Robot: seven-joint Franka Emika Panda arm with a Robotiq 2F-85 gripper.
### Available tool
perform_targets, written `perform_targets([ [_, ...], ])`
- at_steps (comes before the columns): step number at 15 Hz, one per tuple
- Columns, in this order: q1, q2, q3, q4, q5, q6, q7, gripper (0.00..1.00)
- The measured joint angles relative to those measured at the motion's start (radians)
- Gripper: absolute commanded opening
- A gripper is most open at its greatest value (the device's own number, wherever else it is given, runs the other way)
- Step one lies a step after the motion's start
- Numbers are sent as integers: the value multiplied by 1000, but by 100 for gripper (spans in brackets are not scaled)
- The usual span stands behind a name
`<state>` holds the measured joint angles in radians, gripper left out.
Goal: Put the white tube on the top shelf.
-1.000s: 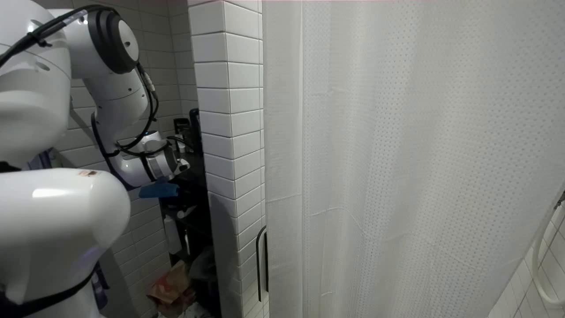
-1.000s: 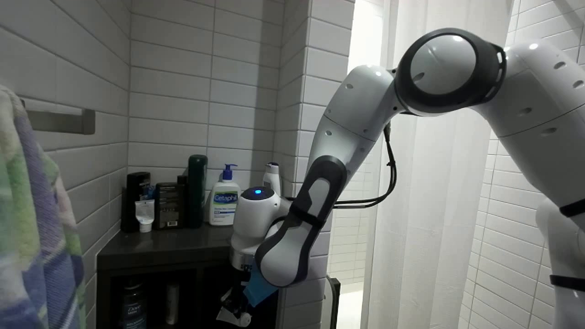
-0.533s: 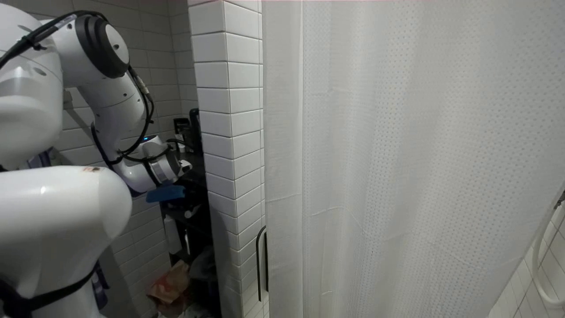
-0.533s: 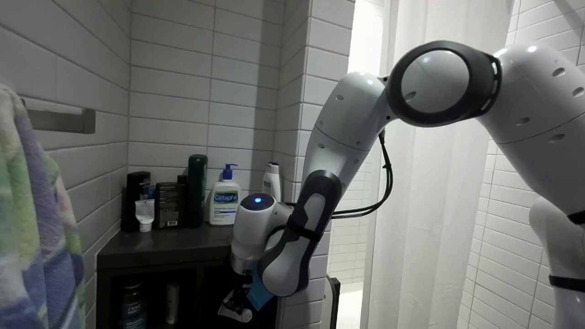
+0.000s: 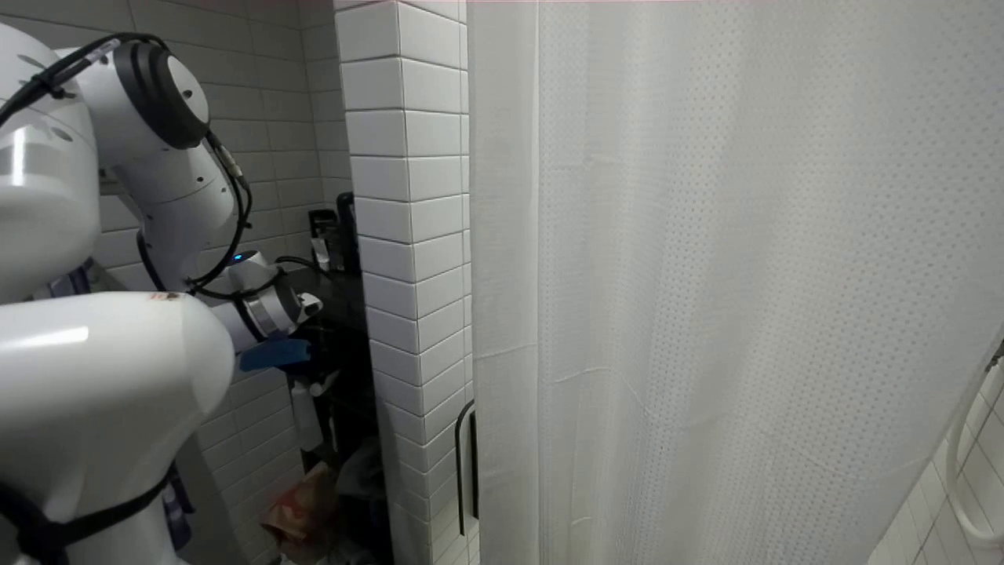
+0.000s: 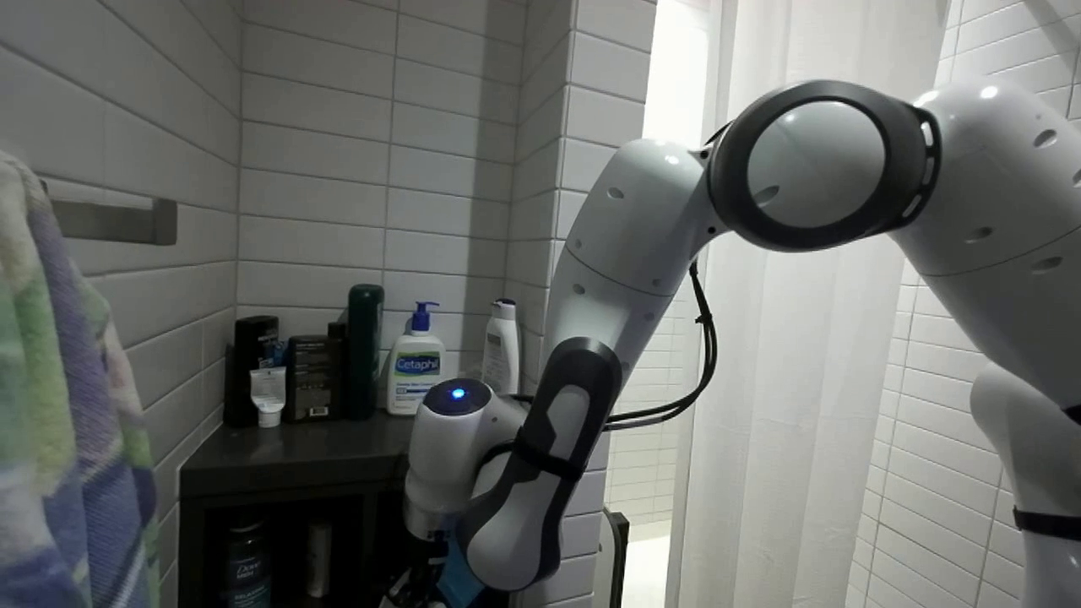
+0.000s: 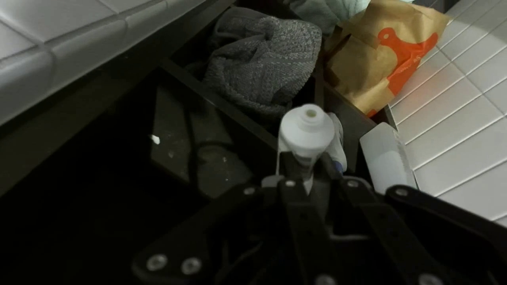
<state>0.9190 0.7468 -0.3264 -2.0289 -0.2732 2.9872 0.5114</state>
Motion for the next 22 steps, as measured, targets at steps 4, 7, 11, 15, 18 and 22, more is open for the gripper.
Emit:
perform_targets([
  [4, 67, 43, -66, 0, 0, 41, -42, 4],
  [7, 115, 79, -131, 0, 1, 82, -79, 4],
  [11, 170, 126, -211, 1, 24, 138, -140, 4],
  [15, 208, 179, -268, 15, 95, 185, -210, 4],
  [18, 224, 221, -295, 41, 151, 210, -249, 4],
  [22, 234, 271, -307, 71, 208, 238, -279, 4],
])
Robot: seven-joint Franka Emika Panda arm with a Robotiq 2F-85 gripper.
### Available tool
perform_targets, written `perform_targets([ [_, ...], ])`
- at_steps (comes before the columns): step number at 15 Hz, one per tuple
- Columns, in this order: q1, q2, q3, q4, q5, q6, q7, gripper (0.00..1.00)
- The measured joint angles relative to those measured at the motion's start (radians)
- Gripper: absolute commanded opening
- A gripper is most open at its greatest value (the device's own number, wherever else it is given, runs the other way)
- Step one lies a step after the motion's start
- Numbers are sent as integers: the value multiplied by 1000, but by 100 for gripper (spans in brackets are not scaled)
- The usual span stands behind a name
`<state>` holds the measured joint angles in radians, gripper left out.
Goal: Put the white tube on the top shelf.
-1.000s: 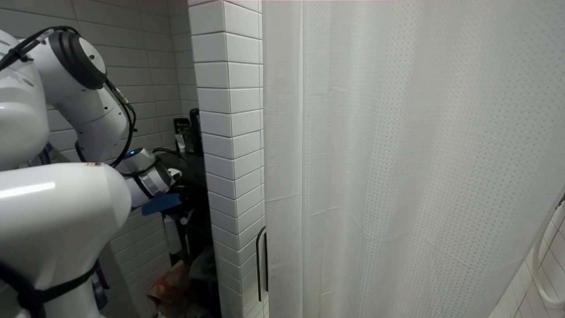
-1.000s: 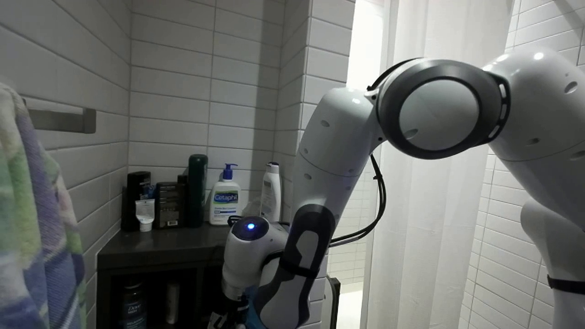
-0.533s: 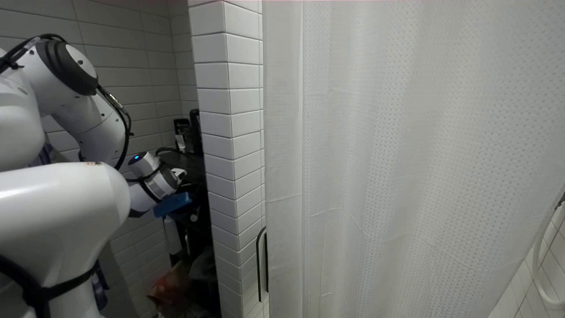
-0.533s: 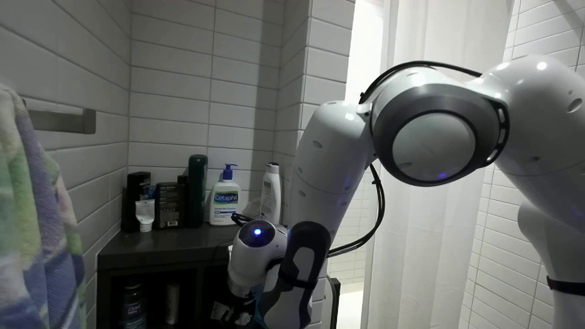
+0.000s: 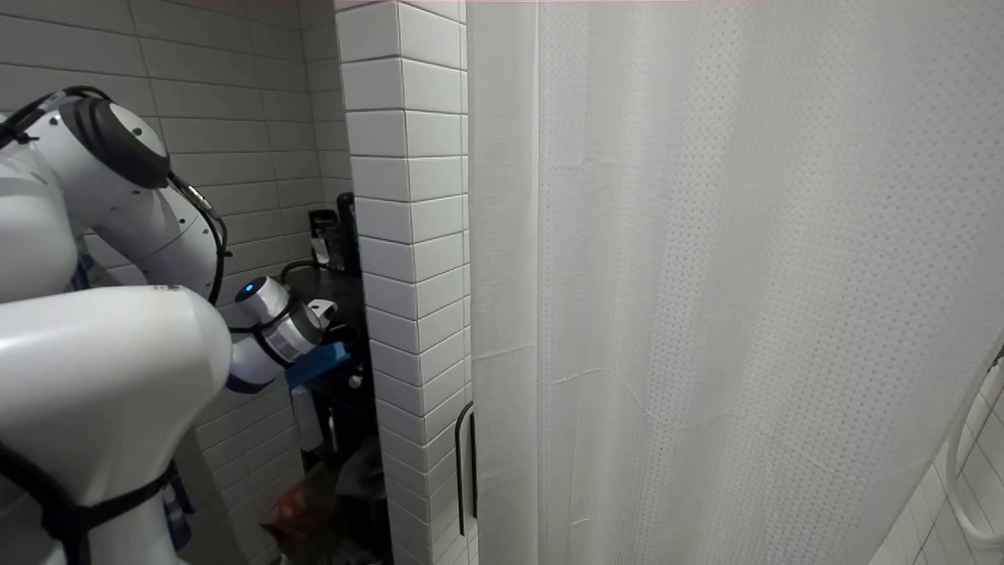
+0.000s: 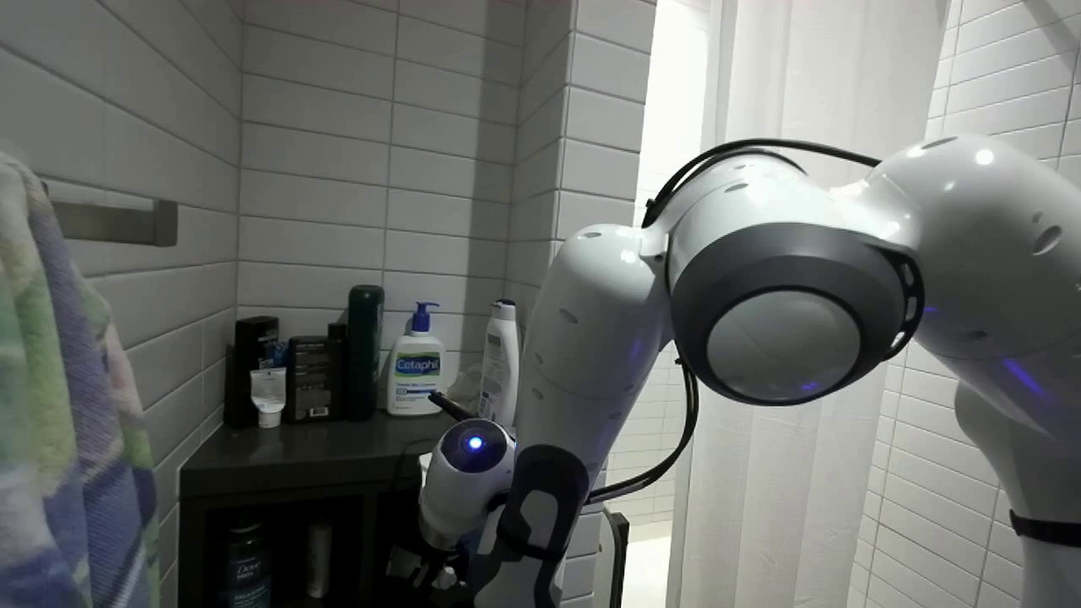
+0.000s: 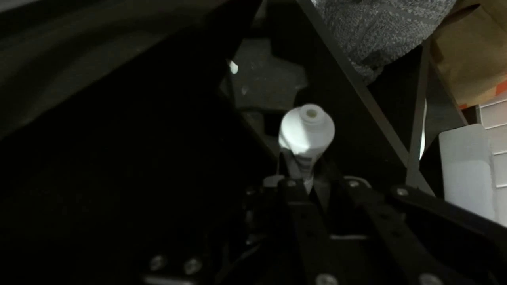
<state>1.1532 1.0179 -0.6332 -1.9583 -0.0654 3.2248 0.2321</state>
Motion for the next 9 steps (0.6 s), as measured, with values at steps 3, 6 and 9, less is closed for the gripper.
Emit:
perform_targets([
  [3, 9, 35, -9, 14, 31, 26, -32, 4],
  [6, 26, 78, -34, 26, 60, 62, -61, 4],
  [9, 47, 125, -60, 43, 105, 100, -86, 4],
])
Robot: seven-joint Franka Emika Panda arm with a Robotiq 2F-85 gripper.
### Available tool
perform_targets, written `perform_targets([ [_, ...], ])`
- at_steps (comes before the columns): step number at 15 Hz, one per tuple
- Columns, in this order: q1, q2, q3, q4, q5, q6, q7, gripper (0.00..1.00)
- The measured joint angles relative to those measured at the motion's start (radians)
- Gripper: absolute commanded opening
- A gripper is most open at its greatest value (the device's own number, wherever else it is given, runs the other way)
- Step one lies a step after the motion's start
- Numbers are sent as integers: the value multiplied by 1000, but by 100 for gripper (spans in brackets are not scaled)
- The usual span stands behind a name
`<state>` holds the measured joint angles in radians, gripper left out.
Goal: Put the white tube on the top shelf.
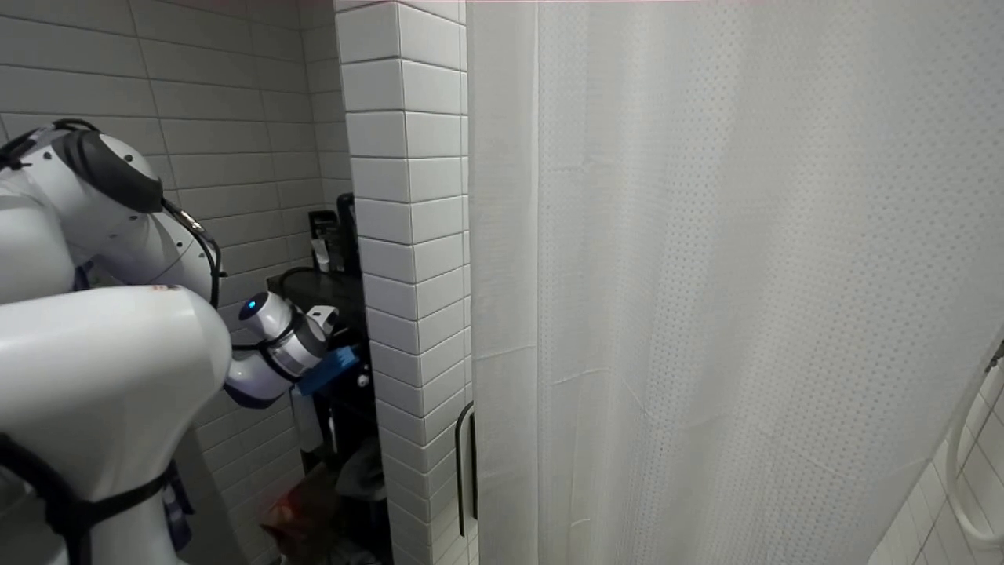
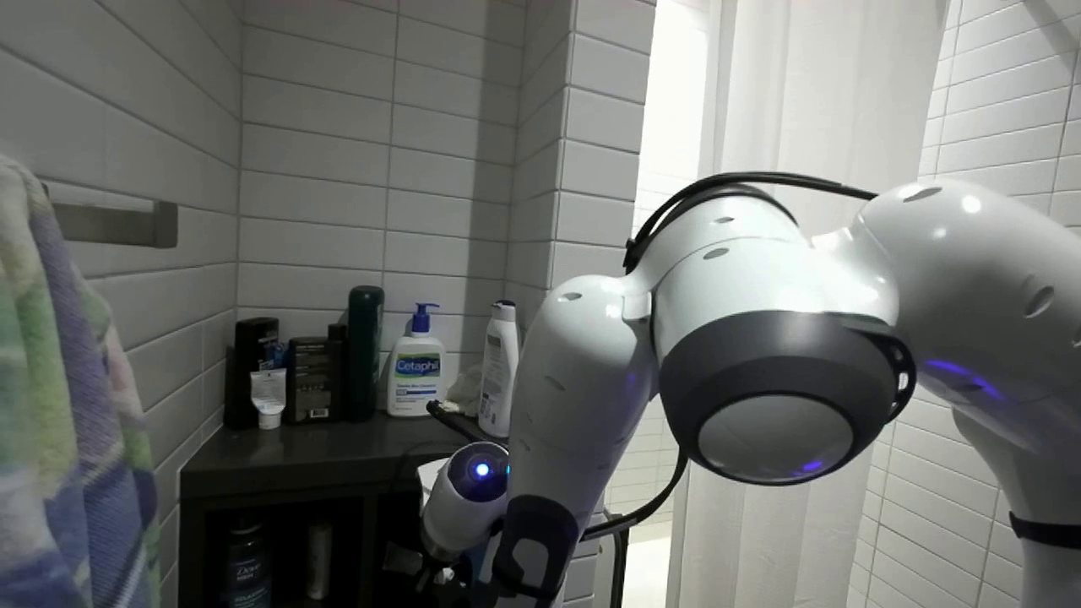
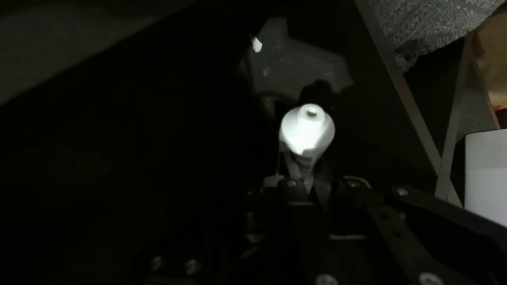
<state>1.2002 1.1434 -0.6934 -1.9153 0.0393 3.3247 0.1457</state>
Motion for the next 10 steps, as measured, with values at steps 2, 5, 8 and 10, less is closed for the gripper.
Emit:
perform_targets([
  [2, 14, 30, -14, 10, 33, 27, -19, 4],
  [5, 37, 77, -31, 23, 87, 74, -56, 4],
  [8, 68, 150, -66, 46, 161, 133, -98, 4],
  [10, 88, 203, -90, 86, 222, 131, -117, 4],
])
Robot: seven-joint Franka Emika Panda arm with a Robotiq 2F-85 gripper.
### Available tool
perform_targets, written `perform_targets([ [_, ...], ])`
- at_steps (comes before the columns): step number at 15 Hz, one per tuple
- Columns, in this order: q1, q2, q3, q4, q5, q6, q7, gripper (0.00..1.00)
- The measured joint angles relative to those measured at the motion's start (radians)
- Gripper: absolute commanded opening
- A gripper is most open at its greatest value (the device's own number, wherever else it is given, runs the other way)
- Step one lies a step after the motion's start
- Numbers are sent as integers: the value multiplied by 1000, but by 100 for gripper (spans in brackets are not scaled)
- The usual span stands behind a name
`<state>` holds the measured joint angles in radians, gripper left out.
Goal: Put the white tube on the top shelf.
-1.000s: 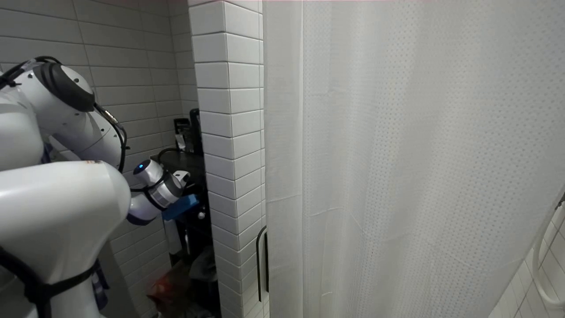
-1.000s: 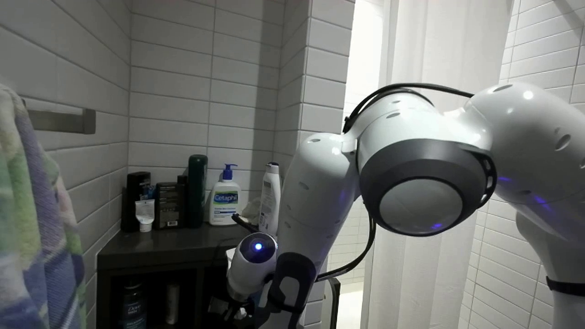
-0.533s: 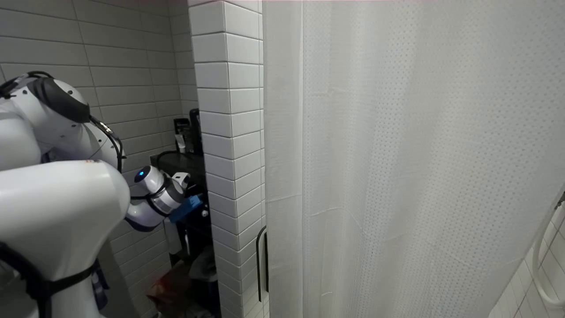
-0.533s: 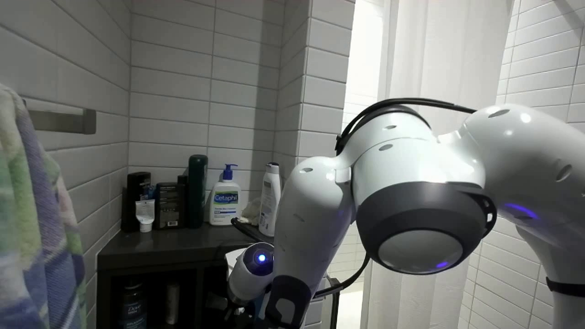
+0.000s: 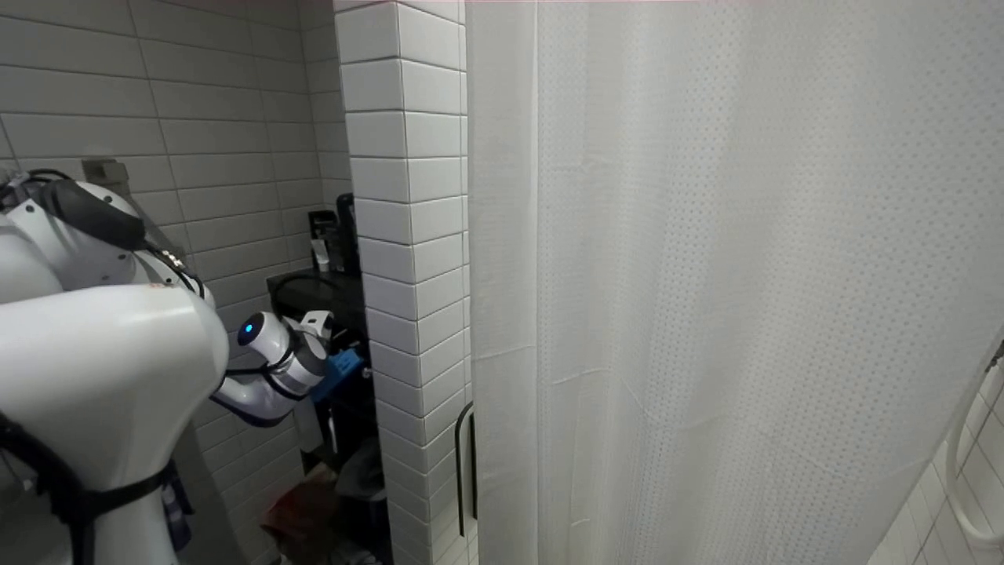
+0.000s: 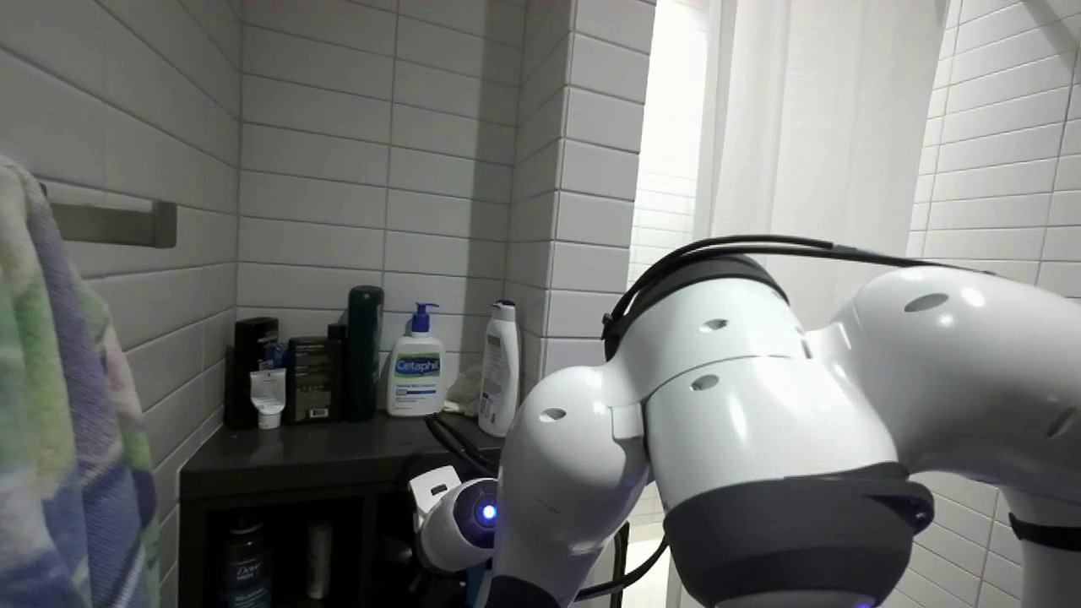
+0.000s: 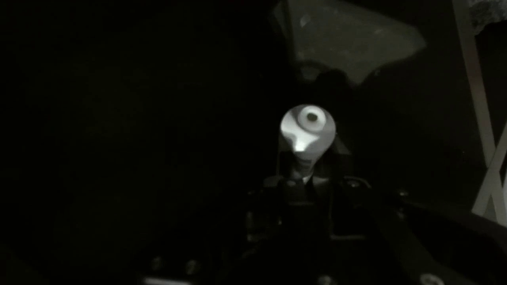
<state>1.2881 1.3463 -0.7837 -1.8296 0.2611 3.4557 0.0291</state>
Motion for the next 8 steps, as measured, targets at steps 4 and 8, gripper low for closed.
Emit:
perform_targets([
  [4, 25, 80, -38, 61, 88, -1, -2, 4],
  [8, 34, 119, -57, 83, 131, -1, -2, 53],
])
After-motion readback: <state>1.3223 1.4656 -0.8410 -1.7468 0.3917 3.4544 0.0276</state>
